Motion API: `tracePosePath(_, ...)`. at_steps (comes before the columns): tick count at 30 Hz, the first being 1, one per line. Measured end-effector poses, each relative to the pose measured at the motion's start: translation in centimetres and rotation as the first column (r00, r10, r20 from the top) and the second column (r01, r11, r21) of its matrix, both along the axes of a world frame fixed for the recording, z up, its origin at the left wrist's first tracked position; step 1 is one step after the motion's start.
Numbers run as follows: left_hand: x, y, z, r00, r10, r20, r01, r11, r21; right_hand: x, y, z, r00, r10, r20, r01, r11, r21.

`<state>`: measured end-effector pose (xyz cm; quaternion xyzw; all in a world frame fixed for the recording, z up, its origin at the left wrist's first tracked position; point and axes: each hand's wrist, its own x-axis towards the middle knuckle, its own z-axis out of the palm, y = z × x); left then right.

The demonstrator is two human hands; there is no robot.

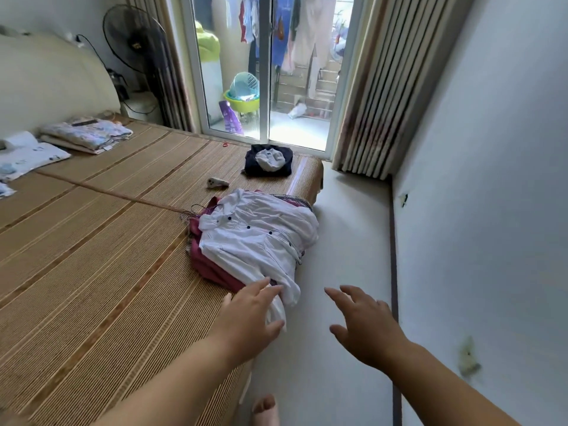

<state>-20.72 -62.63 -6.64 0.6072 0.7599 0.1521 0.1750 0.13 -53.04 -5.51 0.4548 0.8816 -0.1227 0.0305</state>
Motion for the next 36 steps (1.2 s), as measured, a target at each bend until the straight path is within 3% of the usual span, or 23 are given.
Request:
tracePosePath(10,-13.3,19.8,0.3,0.993,0.121,0.002,-0.121,0.993,-0.006,-15.4,22.7,1.0,0.983,0.186,0.003,-0.186,0.982,0.043)
tracePosePath(19,-22.2,29.0,-1.6,0.931,0.363,0.03,-0.361,0.931,-0.059,-28.5,37.0,0.4,0.92,0.393,-0.009,-0.393,0.919,-0.018)
tracePosePath(24,-26.8,33.7,-3.4,0.821,0.571,-0.017,-0.568,0.814,-0.119,-36.2,46.3,-2.3,0.823,0.568,0.013,-0.566,0.822,-0.061)
tracePosePath(30,-28.1,39.0,-6.7,0.557,0.828,0.065,-0.792,0.554,-0.256,-44.7,56.7,-4.7,0.611,0.791,0.037,-0.78,0.61,-0.141)
tracePosePath(36,-28.8,43.1,-9.1,0.383,0.915,0.124,-0.87,0.403,-0.284,-50.6,61.3,-7.9,0.48,0.873,0.089,-0.848,0.487,-0.208)
